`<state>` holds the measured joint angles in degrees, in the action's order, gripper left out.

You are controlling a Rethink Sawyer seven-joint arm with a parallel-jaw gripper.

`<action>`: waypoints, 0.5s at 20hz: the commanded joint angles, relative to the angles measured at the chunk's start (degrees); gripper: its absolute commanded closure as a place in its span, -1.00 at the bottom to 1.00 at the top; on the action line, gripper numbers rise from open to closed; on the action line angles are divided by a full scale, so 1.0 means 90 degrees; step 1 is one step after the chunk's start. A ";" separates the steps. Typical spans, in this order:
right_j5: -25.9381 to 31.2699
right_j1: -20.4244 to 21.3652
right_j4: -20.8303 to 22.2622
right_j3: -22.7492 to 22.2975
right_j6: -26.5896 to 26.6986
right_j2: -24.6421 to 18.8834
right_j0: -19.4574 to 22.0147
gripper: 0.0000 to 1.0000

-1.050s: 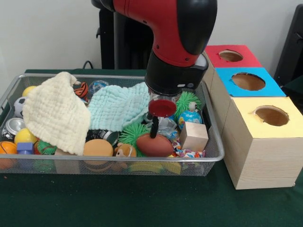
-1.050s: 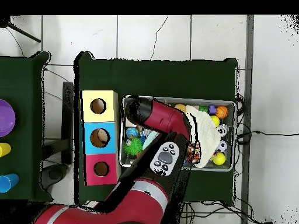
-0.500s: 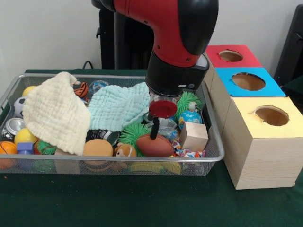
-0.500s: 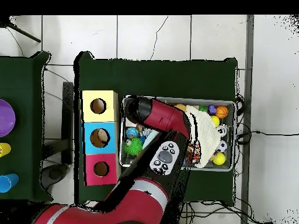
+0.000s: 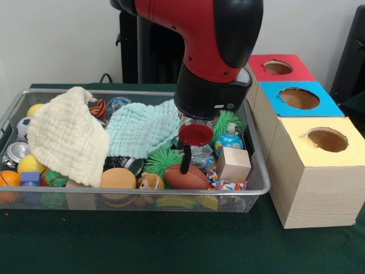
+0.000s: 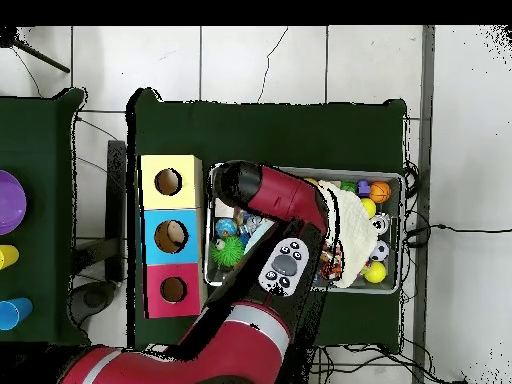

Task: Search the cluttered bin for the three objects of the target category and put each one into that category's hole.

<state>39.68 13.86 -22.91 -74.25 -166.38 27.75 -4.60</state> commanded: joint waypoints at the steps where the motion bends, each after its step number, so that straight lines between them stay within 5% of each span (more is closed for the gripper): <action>1: 0.1243 -0.0001 -0.0216 0.0465 -0.0901 -0.0568 0.0168 -1.00; 5: 0.1661 0.0139 -0.0178 0.0637 -0.0900 -0.0492 0.0175 -1.00; 10: 0.1634 -0.0330 -0.0264 0.1213 -0.1163 -0.0488 0.0230 -1.00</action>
<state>49.20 14.27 -23.02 -69.49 -166.38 27.76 -4.54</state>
